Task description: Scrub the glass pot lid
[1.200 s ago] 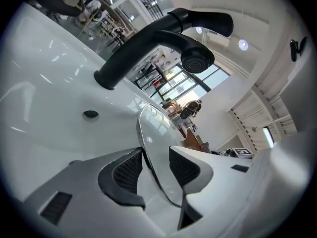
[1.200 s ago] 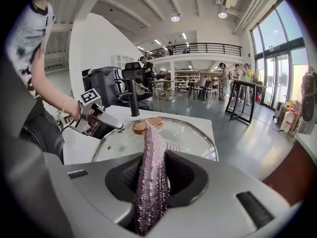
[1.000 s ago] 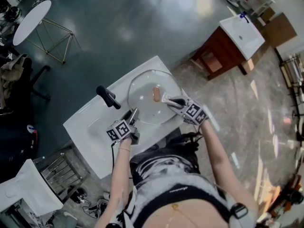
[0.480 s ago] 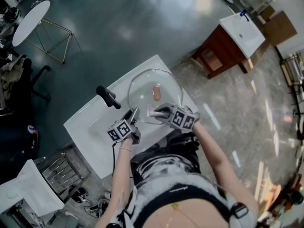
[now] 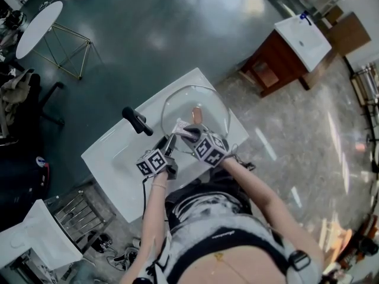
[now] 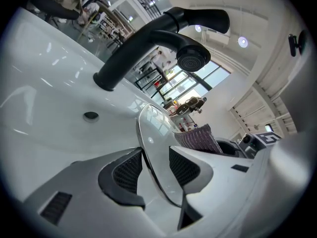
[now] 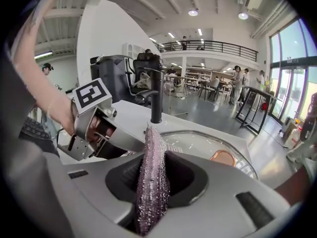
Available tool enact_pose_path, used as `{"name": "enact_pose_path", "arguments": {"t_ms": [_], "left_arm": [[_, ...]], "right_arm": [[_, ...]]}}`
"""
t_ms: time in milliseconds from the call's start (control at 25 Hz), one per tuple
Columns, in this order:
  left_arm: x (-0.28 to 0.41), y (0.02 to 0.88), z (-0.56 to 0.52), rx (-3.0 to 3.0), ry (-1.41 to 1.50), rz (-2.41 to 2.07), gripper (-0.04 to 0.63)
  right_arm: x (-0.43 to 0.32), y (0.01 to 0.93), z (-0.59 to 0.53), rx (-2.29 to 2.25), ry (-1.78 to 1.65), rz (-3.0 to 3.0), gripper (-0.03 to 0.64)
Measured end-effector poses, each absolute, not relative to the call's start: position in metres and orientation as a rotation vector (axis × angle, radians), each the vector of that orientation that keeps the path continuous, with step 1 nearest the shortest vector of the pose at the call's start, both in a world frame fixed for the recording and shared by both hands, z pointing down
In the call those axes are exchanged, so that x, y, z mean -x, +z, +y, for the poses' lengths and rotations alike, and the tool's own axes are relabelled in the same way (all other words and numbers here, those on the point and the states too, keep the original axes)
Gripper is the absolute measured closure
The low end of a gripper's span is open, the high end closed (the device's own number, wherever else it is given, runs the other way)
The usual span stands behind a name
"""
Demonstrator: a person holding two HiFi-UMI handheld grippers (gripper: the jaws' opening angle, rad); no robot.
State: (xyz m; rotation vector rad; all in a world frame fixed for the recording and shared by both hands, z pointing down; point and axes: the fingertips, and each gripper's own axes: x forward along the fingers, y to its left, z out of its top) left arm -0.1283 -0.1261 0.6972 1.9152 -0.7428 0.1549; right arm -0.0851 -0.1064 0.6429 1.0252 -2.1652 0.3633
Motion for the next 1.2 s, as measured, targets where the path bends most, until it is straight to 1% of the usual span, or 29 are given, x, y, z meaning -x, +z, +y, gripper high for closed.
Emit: {"name": "enact_pose_path", "arguments": {"t_ms": [120, 280, 560, 960, 1200], "left_arm": [[0.128, 0.696, -0.127, -1.917, 0.149, -0.742, 0.431], [0.129, 0.697, -0.127, -1.916, 0.160, -0.751, 0.431], [0.128, 0.695, -0.127, -1.926, 0.173, -0.738, 0.433], [0.128, 0.694, -0.126, -1.926, 0.172, -0.734, 0.431], [0.128, 0.693, -0.126, -1.922, 0.184, -0.741, 0.431]], "right_arm": [[0.088, 0.642, -0.115, -1.103, 0.402, -2.125, 0.523], [0.096, 0.645, -0.119, -1.102, 0.356, -2.112, 0.523], [0.102, 0.648, -0.088, -0.791, 0.162, -2.217, 0.520], [0.081, 0.646, -0.057, -0.661, 0.240, -2.285, 0.520], [0.053, 0.643, -0.046, -0.682, 0.313, -2.313, 0.520]]}}
